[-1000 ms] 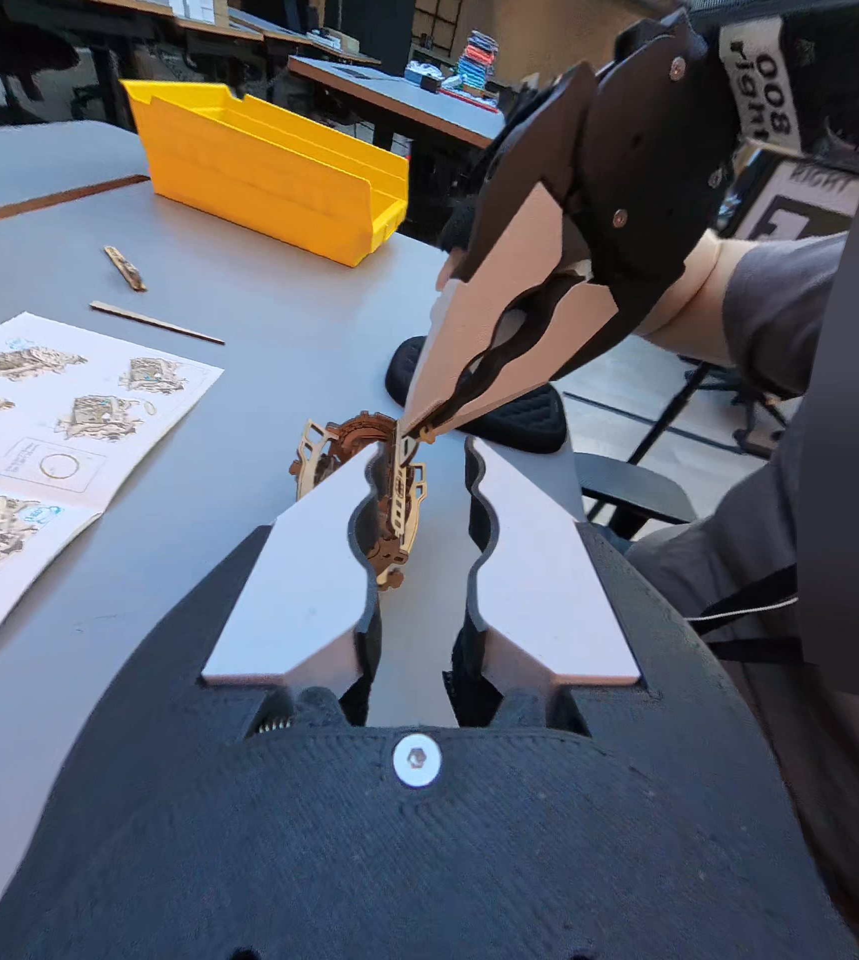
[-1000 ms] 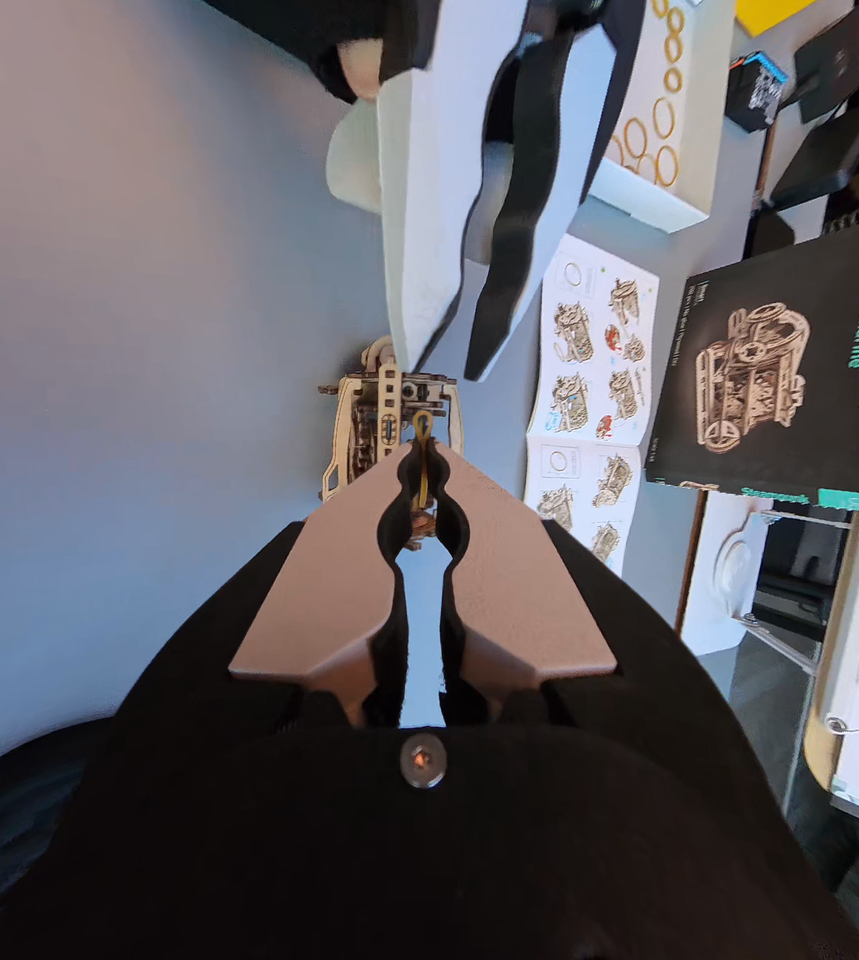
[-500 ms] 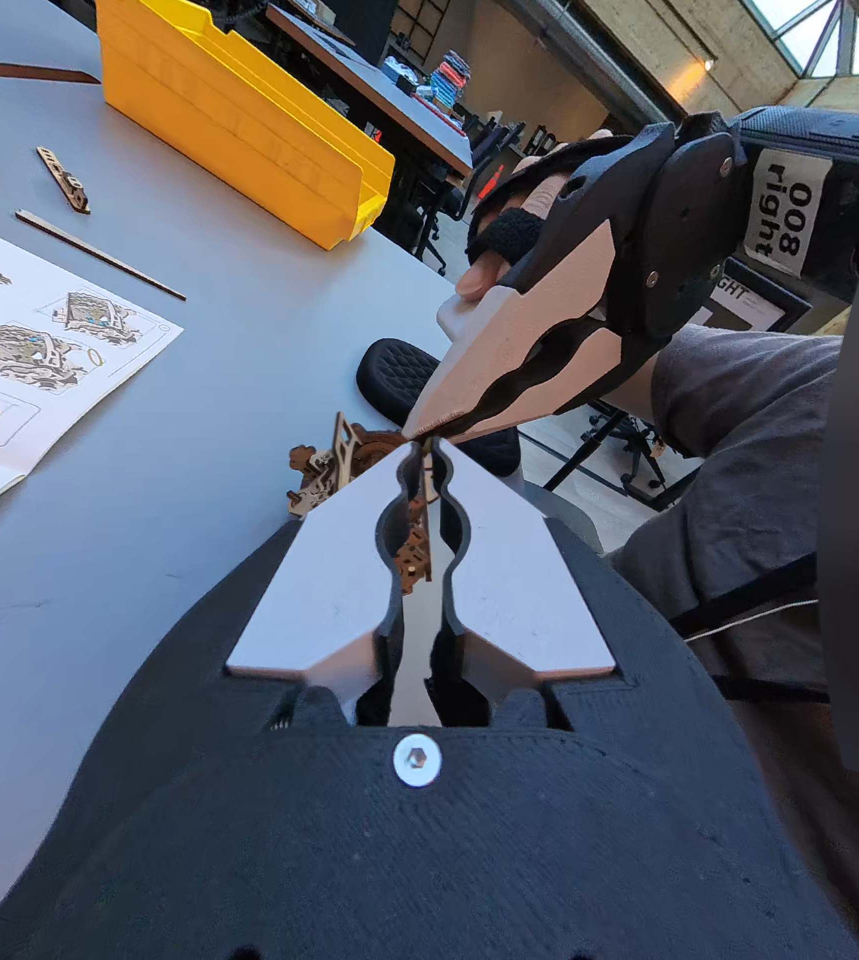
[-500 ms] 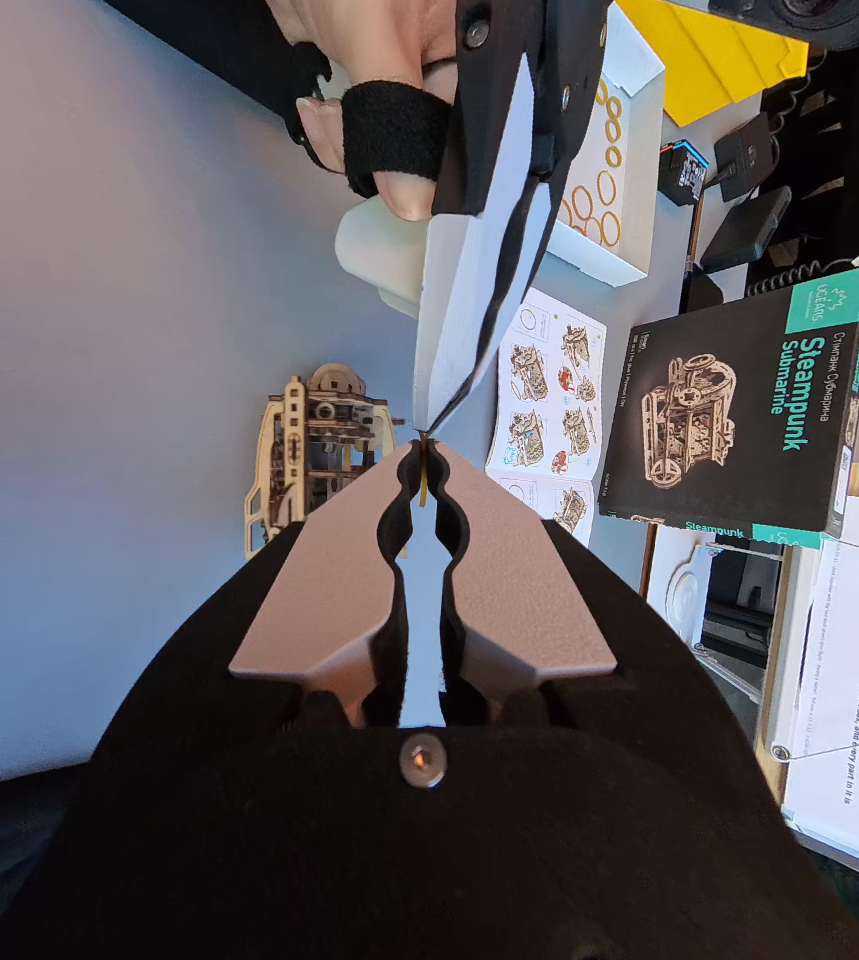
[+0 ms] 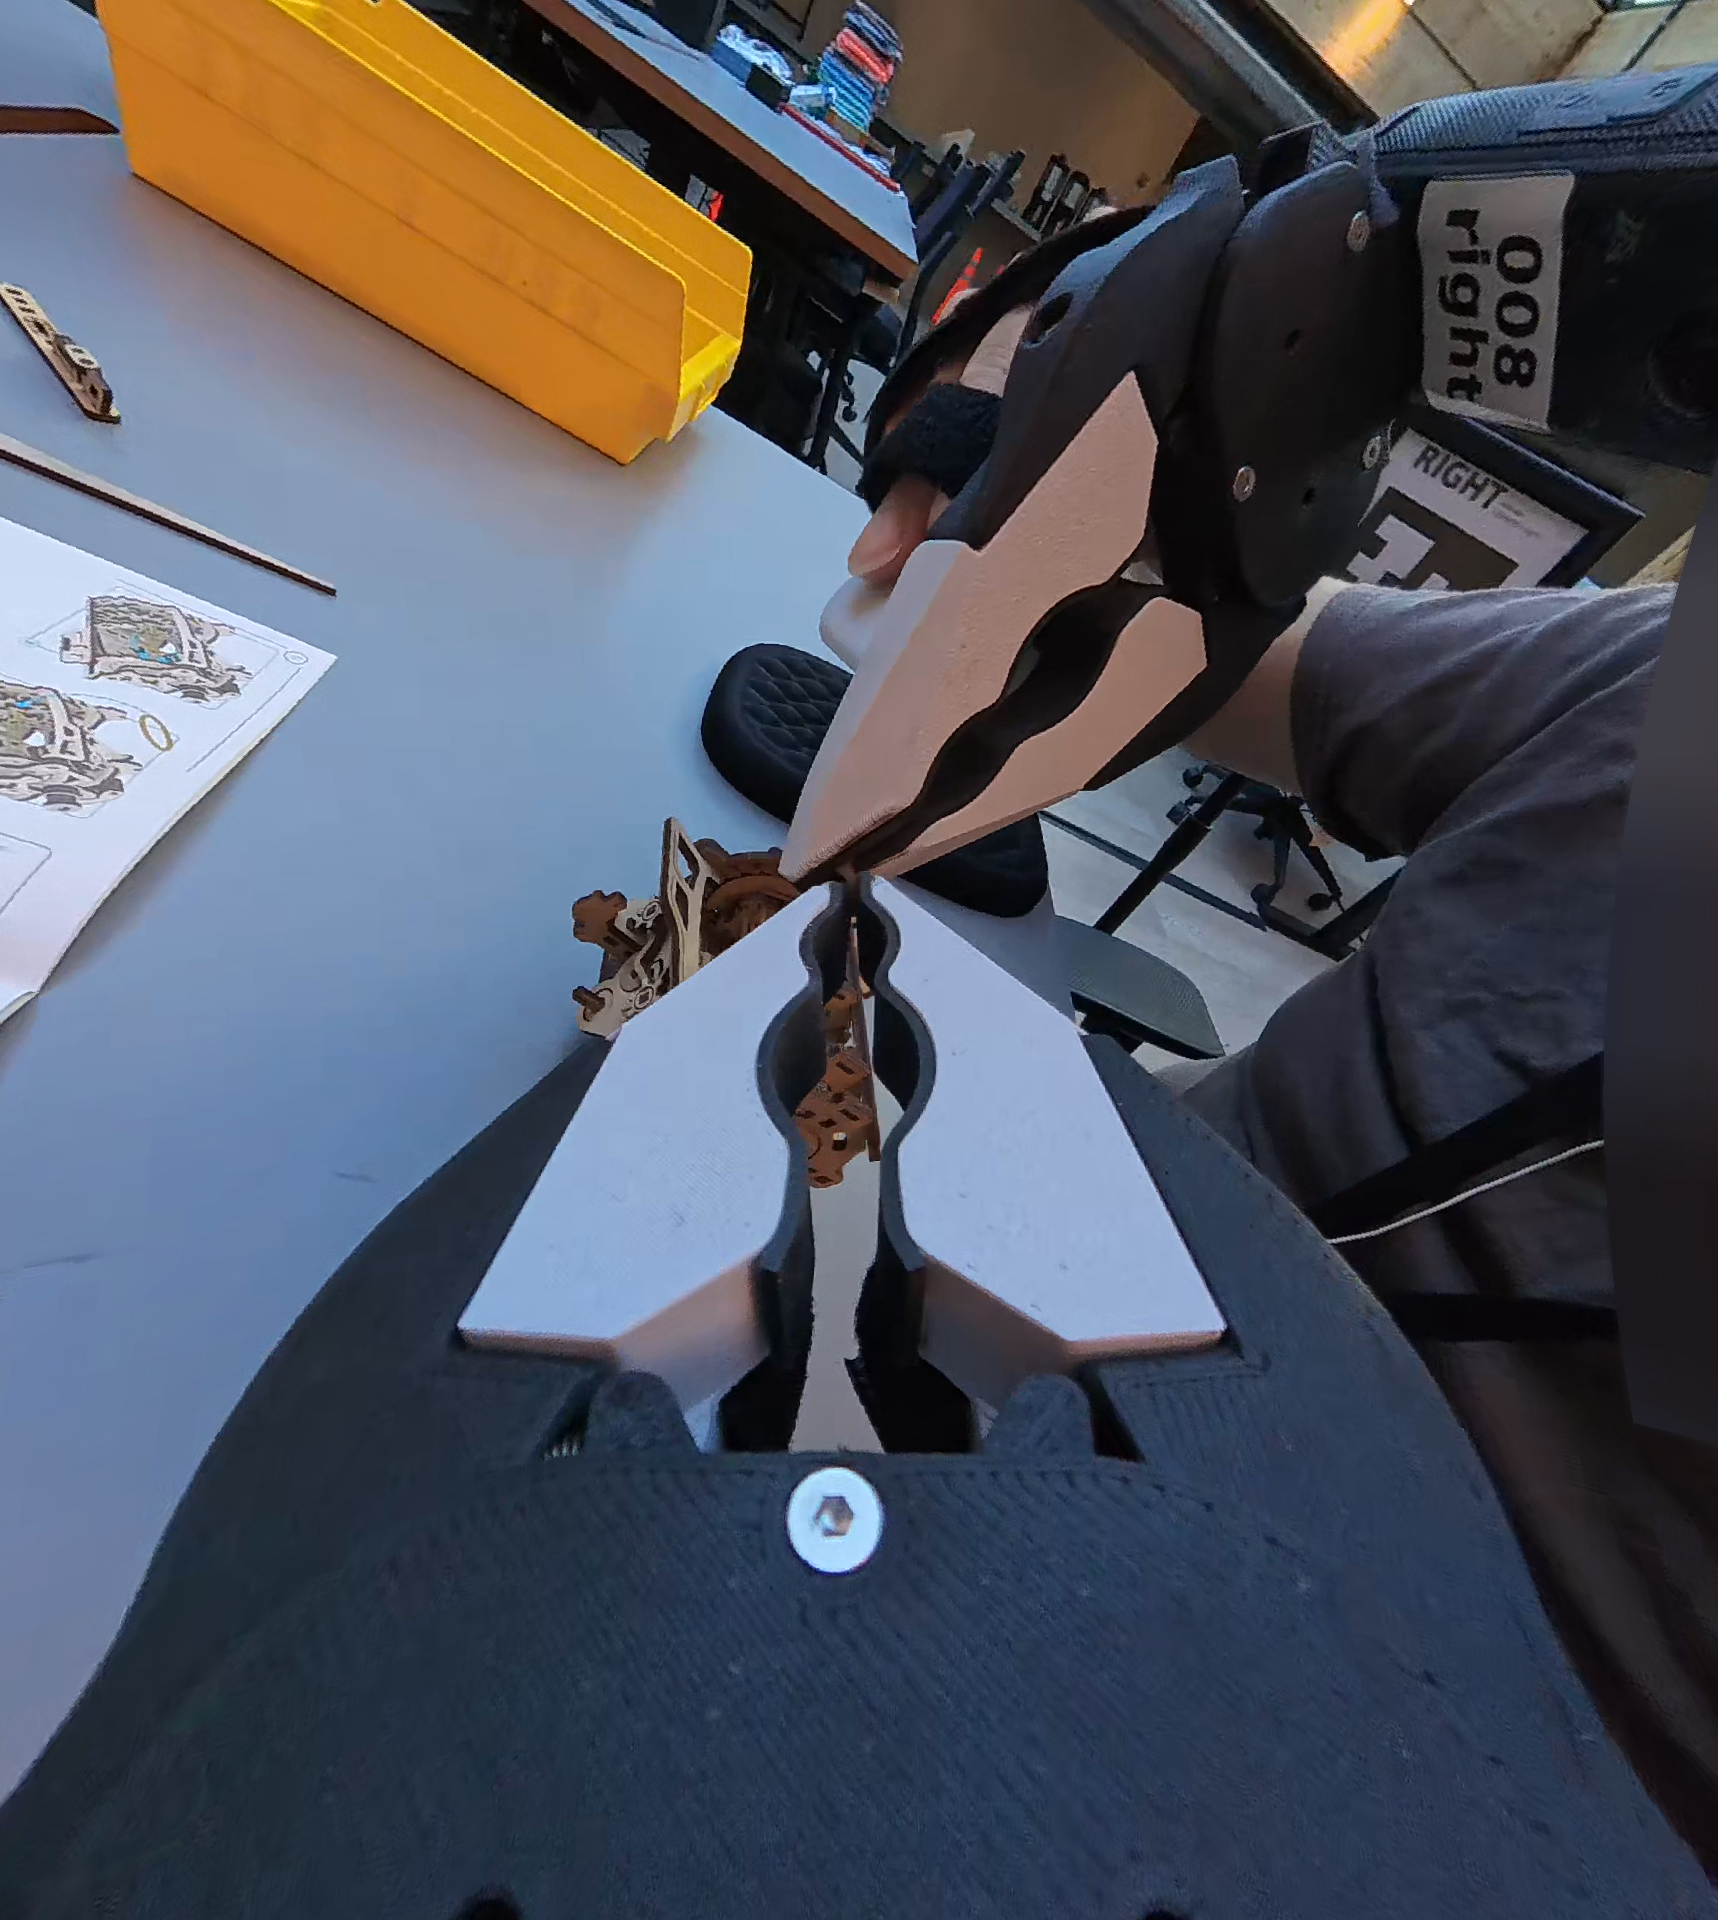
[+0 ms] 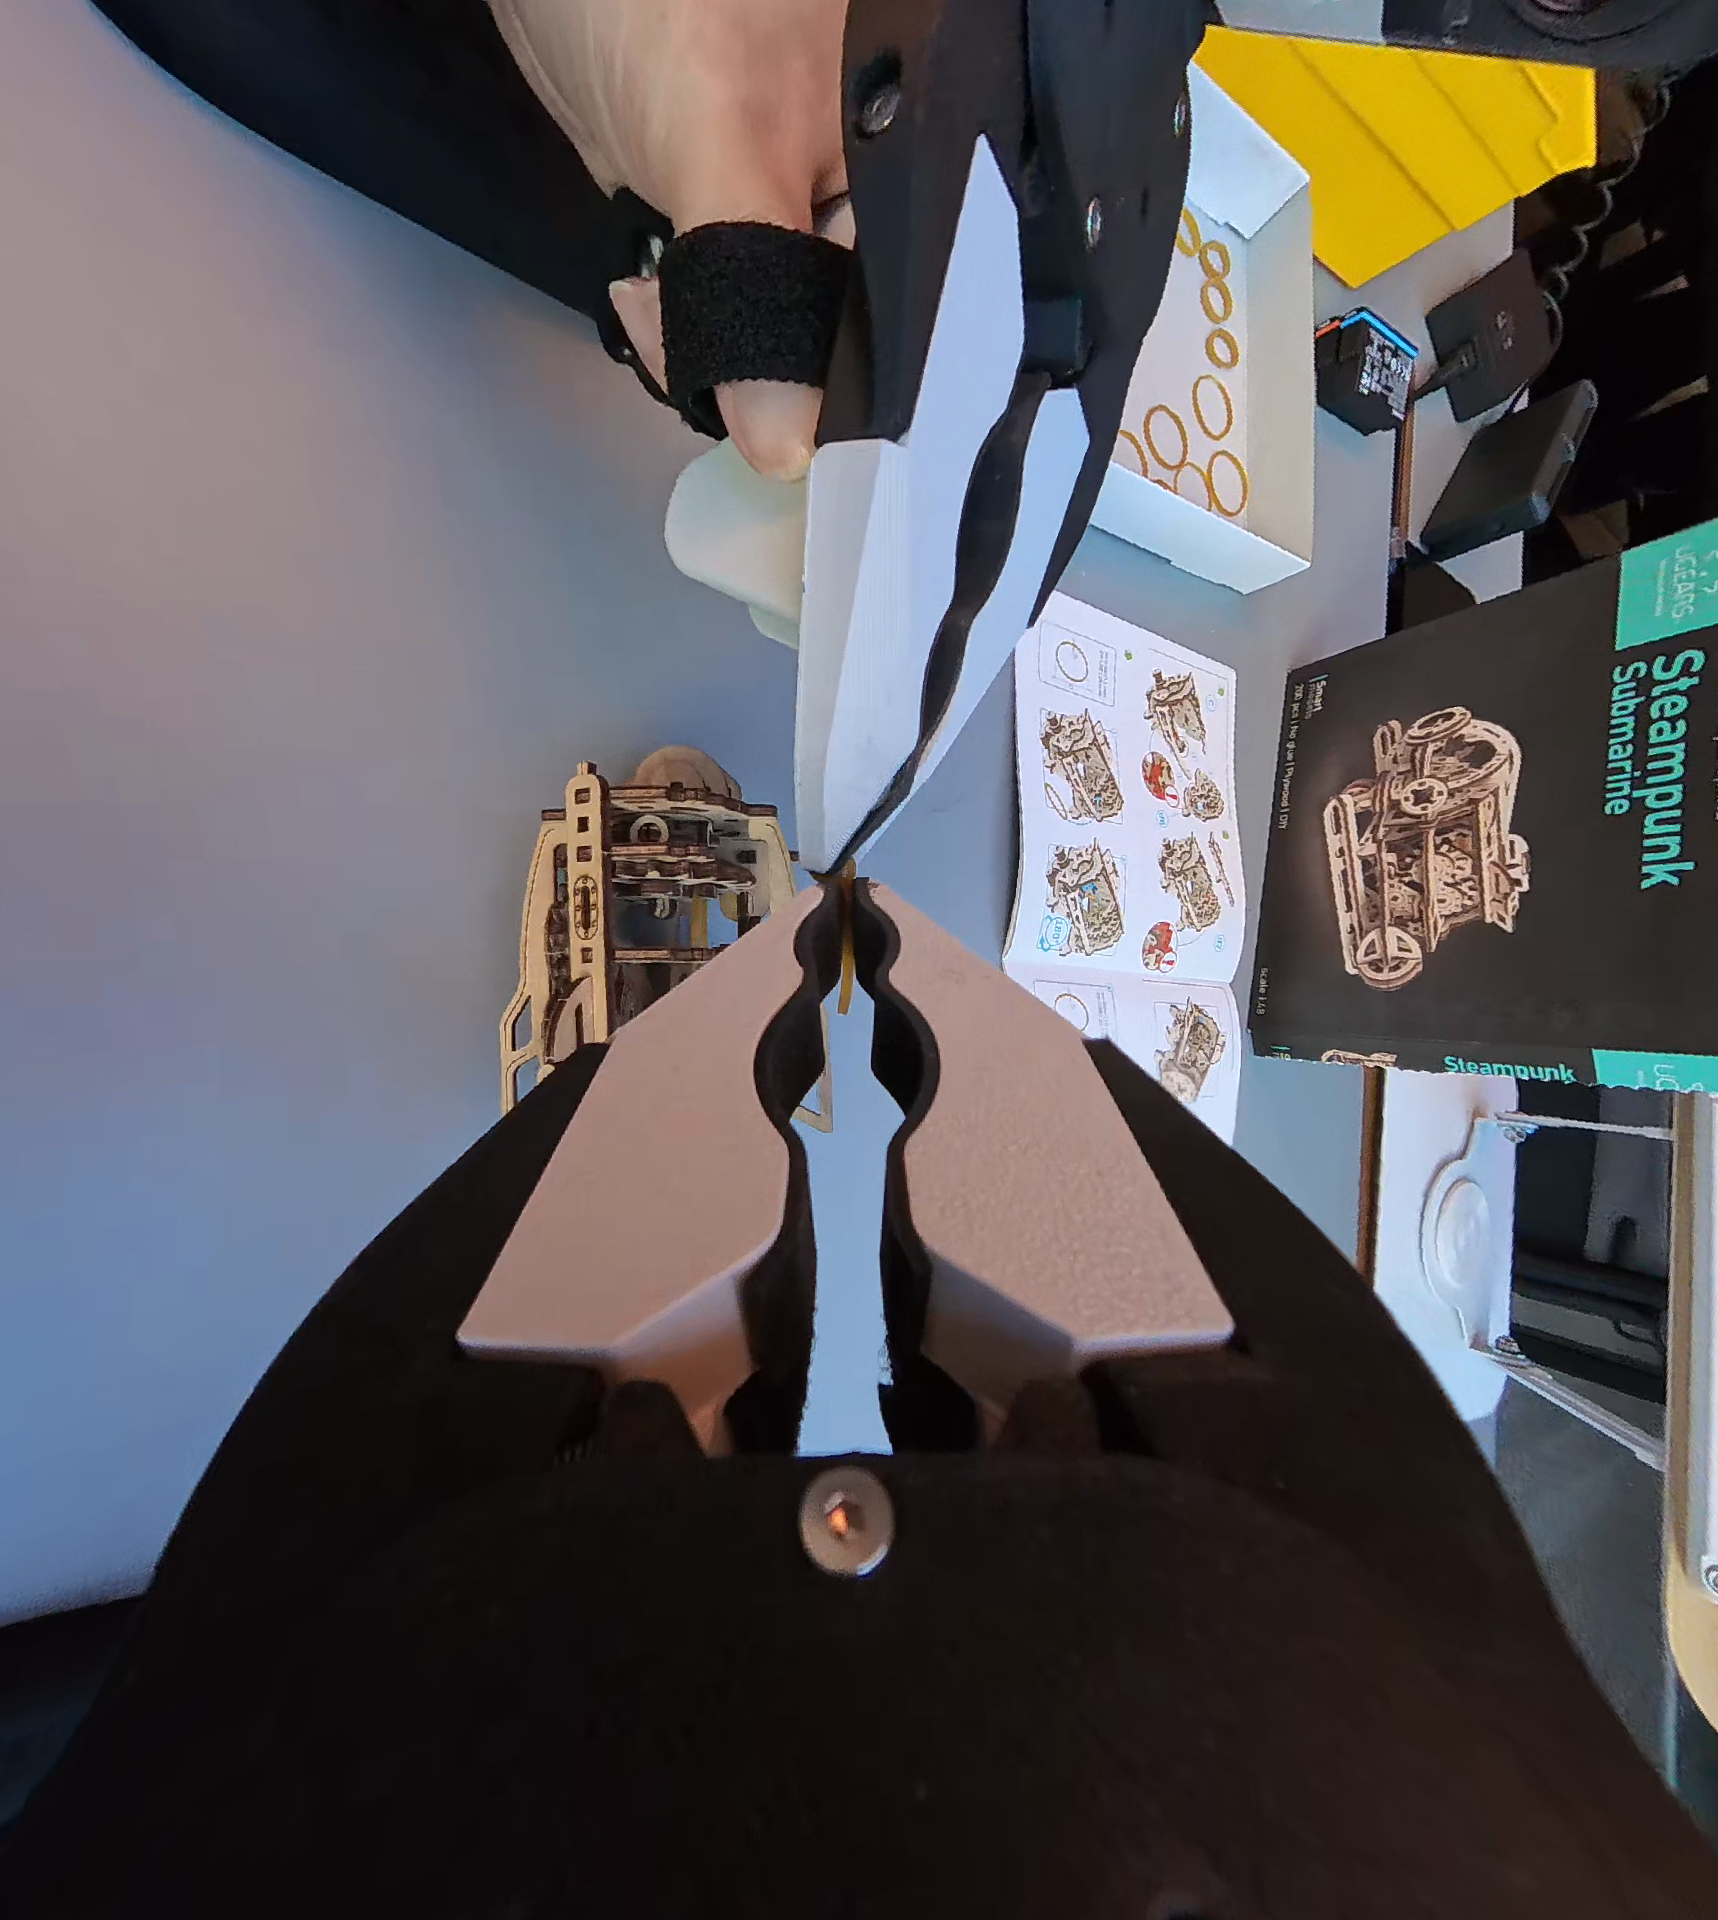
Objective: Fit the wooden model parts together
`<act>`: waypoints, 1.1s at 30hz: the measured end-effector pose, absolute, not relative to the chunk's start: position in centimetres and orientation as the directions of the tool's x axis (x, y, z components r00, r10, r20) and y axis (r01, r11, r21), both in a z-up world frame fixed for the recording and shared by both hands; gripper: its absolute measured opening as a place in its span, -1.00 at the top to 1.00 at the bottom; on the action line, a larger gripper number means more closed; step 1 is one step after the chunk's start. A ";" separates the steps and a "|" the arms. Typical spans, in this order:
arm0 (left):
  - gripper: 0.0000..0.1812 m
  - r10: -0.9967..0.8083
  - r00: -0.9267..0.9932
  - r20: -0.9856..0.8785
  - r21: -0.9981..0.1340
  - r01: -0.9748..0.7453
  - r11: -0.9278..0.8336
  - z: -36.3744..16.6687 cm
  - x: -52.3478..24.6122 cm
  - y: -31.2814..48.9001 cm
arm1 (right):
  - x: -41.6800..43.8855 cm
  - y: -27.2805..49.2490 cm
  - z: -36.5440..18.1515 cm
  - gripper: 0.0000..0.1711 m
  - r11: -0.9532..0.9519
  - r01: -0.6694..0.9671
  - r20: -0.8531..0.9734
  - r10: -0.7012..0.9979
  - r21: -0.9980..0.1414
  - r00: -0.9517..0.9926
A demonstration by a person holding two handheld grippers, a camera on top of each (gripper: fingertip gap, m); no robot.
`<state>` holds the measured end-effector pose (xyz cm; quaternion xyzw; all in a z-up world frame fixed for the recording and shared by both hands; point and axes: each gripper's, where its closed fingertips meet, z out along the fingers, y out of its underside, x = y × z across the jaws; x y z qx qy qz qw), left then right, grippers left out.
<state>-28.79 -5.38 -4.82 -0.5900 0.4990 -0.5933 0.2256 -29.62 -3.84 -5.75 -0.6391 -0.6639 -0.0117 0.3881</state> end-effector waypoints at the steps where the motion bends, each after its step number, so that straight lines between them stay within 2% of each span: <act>1: 1.00 -0.856 -0.201 0.477 -0.856 -0.326 -0.400 -4.9 -28.8 -5.4 | -29.6 -3.8 -5.8 1.00 0.178 0.852 0.522 0.844 -0.493 0.125; 9: 1.00 -0.842 -0.174 0.511 -0.822 -0.387 -0.418 -5.9 -28.3 -5.0 | -29.2 -3.9 -6.1 0.87 0.145 0.810 0.451 0.878 -0.569 0.159; 14: 1.00 -0.837 -0.168 0.520 -0.811 -0.405 -0.423 -6.2 -27.9 -4.9 | -28.8 -3.9 -6.8 0.86 0.174 0.856 0.496 0.862 -0.487 0.107; 21: 1.00 -0.827 -0.158 0.540 -0.798 -0.409 -0.443 -6.4 -27.8 -4.6 | -28.8 -3.6 -6.9 0.95 0.144 0.863 0.482 0.867 -0.485 0.126; 33: 1.00 -0.765 -0.165 0.623 -0.758 -0.368 -0.538 -5.8 -27.9 -4.2 | -29.0 -3.2 -6.9 0.82 0.131 0.866 0.514 0.843 -0.482 0.158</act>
